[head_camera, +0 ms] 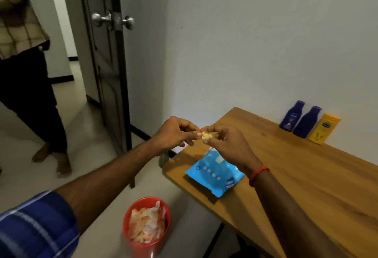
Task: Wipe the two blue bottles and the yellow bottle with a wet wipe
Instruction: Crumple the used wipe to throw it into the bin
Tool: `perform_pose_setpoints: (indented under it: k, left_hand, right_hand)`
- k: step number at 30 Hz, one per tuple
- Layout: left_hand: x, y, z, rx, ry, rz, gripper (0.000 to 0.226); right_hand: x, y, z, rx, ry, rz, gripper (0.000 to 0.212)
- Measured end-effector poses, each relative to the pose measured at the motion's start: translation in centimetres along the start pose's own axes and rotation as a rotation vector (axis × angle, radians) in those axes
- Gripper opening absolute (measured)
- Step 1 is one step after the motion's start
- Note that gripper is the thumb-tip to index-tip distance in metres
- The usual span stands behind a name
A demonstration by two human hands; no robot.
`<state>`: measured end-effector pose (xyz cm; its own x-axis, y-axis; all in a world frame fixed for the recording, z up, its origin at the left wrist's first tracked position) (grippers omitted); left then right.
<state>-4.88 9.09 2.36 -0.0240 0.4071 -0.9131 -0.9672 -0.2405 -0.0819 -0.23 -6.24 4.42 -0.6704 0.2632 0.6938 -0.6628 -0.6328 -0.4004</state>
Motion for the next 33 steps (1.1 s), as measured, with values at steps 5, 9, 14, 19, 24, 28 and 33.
perform_pose_setpoints:
  k: [5, 9, 14, 19, 24, 28, 33]
  left_hand:
    - [3.6, 1.5, 3.7, -0.028, -0.060, 0.031, 0.013]
    - [6.9, 2.1, 5.9, -0.088, -0.089, 0.076, 0.012]
    - [11.0, 2.3, 8.1, -0.188, -0.097, 0.149, 0.013]
    - [13.8, 2.9, 10.2, -0.284, -0.115, 0.173, 0.016]
    - [16.4, 3.6, 11.7, -0.368, -0.127, 0.213, 0.017]
    - [18.3, 4.2, 12.0, -0.373, -0.152, 0.257, 0.019]
    - [19.5, 4.5, 11.9, -0.369, -0.174, 0.287, 0.020]
  right_hand:
    - [1.1, -1.9, -5.6, 0.165, 0.045, 0.032, 0.022]
    - [1.6, -3.1, -9.3, 0.228, 0.173, 0.075, 0.024]
    - [1.5, -4.5, -14.1, 0.300, 0.224, 0.073, 0.025]
    - [1.8, -5.6, -18.5, 0.396, 0.320, 0.119, 0.022]
    - [1.3, -6.0, -21.5, 0.445, 0.437, 0.124, 0.021]
    - [0.3, -6.2, -22.9, 0.473, 0.544, 0.121, 0.020]
    - [-0.1, -6.2, -23.7, 0.452, 0.589, 0.135, 0.027]
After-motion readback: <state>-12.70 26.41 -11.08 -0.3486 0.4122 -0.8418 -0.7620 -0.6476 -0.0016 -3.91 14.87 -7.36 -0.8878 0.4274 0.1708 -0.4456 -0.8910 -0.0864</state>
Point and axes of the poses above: each hand's wrist, its own y-axis away from the middle knuckle, its own z-axis out of the back of the hand, x = y × z, the point moved 8 cm from there along -y, towards the middle knuckle, and after that the axes turned 6 degrees about z, right-handed, at the moved point
